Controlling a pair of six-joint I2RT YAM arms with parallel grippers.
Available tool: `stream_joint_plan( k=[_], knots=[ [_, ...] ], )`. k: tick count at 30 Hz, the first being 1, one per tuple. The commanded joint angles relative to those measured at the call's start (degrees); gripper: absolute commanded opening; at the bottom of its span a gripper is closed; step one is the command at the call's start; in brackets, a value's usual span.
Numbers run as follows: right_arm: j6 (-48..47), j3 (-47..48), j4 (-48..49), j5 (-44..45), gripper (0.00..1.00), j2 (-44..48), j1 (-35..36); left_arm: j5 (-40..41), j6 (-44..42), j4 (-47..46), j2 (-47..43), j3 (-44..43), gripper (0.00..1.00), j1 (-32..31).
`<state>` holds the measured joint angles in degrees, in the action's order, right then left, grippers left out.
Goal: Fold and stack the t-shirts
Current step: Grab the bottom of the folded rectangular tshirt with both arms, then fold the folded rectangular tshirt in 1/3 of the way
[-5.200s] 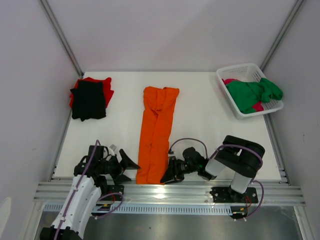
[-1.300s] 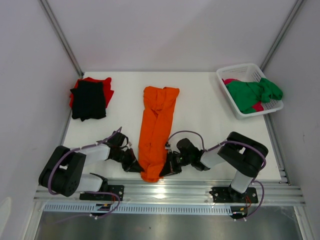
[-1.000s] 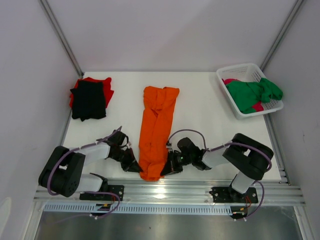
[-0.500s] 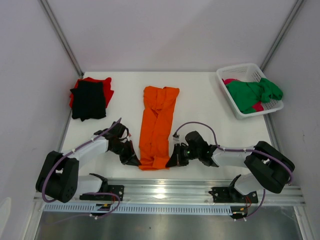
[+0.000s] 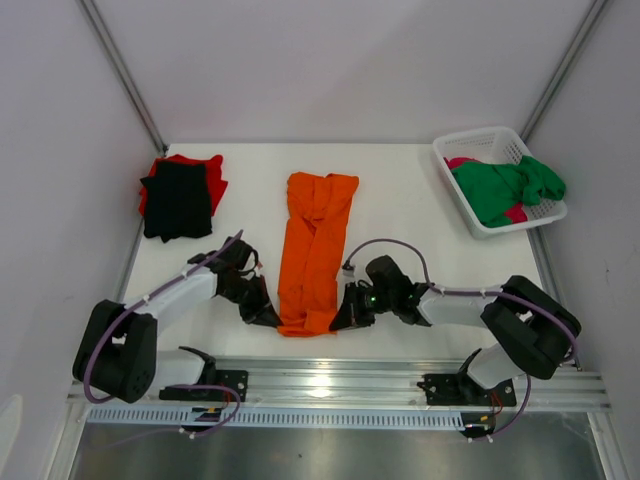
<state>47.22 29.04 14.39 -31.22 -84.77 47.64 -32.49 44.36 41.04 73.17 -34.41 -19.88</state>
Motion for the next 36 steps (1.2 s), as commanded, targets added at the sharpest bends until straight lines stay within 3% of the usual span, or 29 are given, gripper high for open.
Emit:
stream_joint_plan(
  k=[1,15,27,36],
  knots=[
    [-3.71,6.19,-4.28,-0.5,0.0,-1.36,-1.23,1.9,-2.17,2.82,0.48,-5.47,0.01,-0.16],
    [-9.78,16.31,-10.09,-2.7,0.0,-5.75,-4.57,2.43,-4.28,4.84,5.84,-12.96,0.02,-0.16],
    [-14.79,28.79,-17.9,-5.34,0.0,-11.38,-12.74,1.99,-8.76,10.72,18.06,-30.7,0.01,0.19],
    [-15.76,32.13,-19.22,-5.52,0.0,-13.49,-14.41,1.82,-10.17,12.84,20.7,-35.45,0.01,1.68]
  ],
)
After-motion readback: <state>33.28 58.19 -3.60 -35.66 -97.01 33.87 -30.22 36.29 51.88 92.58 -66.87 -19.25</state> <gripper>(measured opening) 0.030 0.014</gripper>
